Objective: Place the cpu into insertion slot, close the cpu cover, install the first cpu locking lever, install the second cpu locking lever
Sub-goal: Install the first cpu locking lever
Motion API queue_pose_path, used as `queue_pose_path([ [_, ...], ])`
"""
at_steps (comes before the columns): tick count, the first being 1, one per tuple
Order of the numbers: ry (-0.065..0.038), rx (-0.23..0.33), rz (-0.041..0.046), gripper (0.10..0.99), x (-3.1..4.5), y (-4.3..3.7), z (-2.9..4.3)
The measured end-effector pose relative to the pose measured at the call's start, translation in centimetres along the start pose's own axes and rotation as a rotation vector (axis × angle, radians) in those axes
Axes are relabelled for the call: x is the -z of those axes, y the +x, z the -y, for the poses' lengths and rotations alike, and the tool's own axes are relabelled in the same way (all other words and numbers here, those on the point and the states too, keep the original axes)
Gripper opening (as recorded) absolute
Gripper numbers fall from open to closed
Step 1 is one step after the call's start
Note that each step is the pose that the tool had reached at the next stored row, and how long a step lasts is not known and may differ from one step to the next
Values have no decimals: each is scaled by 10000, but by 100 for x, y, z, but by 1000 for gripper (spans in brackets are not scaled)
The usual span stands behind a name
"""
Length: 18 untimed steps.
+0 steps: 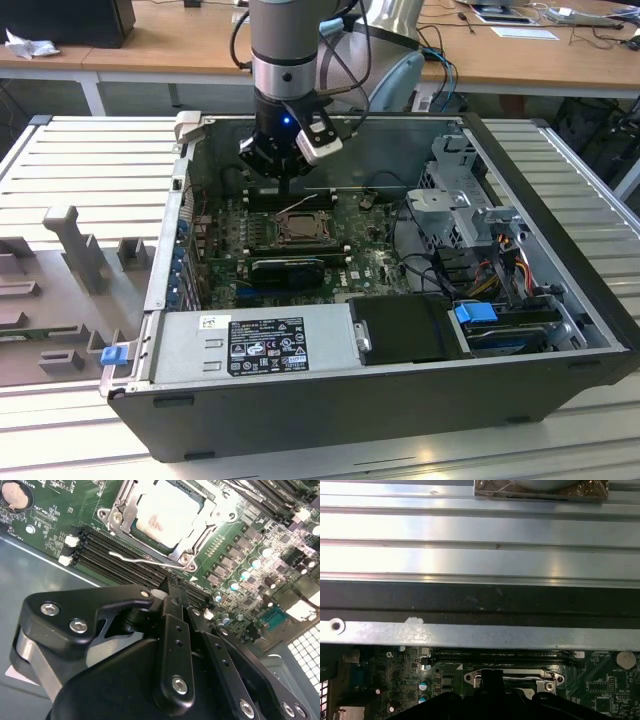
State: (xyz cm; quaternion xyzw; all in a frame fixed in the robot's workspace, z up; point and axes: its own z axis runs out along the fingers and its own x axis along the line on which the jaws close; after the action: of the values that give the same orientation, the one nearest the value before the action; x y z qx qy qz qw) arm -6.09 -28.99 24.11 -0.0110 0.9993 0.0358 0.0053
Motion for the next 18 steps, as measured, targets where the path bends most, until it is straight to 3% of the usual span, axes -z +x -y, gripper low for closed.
queue_pose_path([
  [7, -4, 5, 2, 106, -13, -6, 1],
  [13, -2, 13, 1, 106, -44, -127, 6],
  [18, -3, 110, -5, 106, -70, -169, 9],
])
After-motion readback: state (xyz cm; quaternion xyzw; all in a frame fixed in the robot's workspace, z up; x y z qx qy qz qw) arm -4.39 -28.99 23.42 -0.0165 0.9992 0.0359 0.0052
